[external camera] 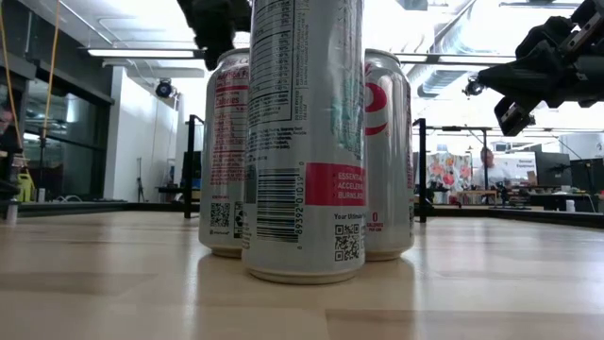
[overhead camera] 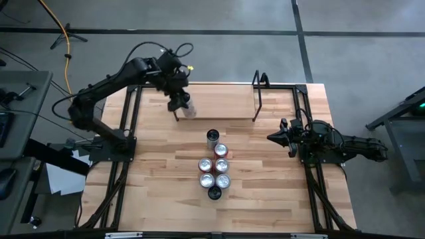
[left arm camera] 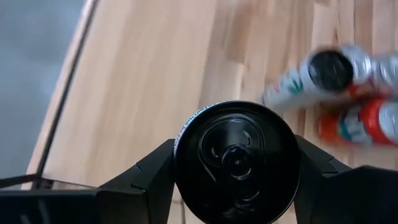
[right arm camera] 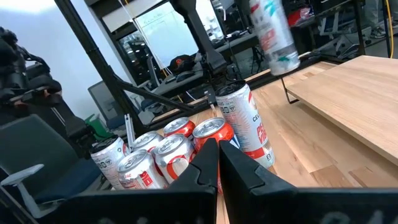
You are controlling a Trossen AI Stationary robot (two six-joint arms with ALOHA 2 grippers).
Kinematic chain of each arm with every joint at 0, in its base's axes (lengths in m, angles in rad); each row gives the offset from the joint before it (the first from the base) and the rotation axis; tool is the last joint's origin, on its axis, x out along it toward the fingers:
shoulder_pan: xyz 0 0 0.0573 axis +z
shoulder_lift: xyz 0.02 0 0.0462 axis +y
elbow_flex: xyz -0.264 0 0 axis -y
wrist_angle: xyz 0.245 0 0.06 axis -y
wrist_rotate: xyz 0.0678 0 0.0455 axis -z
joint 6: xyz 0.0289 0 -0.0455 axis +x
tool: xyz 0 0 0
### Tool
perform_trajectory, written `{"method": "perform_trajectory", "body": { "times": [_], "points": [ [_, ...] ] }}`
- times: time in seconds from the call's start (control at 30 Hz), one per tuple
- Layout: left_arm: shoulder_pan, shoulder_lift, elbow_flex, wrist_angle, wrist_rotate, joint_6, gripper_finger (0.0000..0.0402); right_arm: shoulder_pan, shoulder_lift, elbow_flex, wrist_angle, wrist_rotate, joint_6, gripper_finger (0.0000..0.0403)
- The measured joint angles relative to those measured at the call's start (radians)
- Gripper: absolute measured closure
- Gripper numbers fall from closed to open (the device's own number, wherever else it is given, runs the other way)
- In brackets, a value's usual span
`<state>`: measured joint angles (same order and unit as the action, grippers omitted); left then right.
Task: Place canned beverage on shelf
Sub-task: Put the middle white soda can on the shelf
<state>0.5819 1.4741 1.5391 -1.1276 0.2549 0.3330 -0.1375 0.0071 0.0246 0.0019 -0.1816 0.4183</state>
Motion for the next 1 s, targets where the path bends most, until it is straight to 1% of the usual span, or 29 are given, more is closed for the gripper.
{"method": "perform_trajectory", "body": {
  "times": [0.07,0.2,0.3,0.37,0.5,0.87,1.0],
  "points": [
    [-0.001,-0.044,-0.064,0.036,-0.004,0.022,0.0212,0.000,0.000,0.000,0.000,0.000,0.000,0.0402],
    [0.023,-0.118,-0.175,0.203,-0.021,0.082,0.0208,0.000,0.000,0.000,0.000,0.000,0.000,0.0402],
    [0.033,-0.125,-0.219,0.195,-0.055,0.153,0.0208,0.000,0.000,0.000,0.000,0.000,0.000,0.0402],
    [0.037,-0.122,-0.241,0.179,-0.055,0.187,0.0208,0.000,0.000,0.000,0.000,0.000,0.000,0.0402],
    [0.040,-0.104,-0.269,0.160,-0.052,0.228,0.0206,0.000,0.000,0.000,0.000,0.000,0.000,0.0402],
    [0.040,-0.039,-0.270,0.216,-0.060,0.228,0.0204,0.000,0.000,0.000,0.000,0.000,0.000,0.0402],
    [0.038,-0.034,-0.267,0.217,-0.118,0.219,0.0203,0.000,0.000,0.000,0.000,0.000,0.000,0.0402]
  ]
}}
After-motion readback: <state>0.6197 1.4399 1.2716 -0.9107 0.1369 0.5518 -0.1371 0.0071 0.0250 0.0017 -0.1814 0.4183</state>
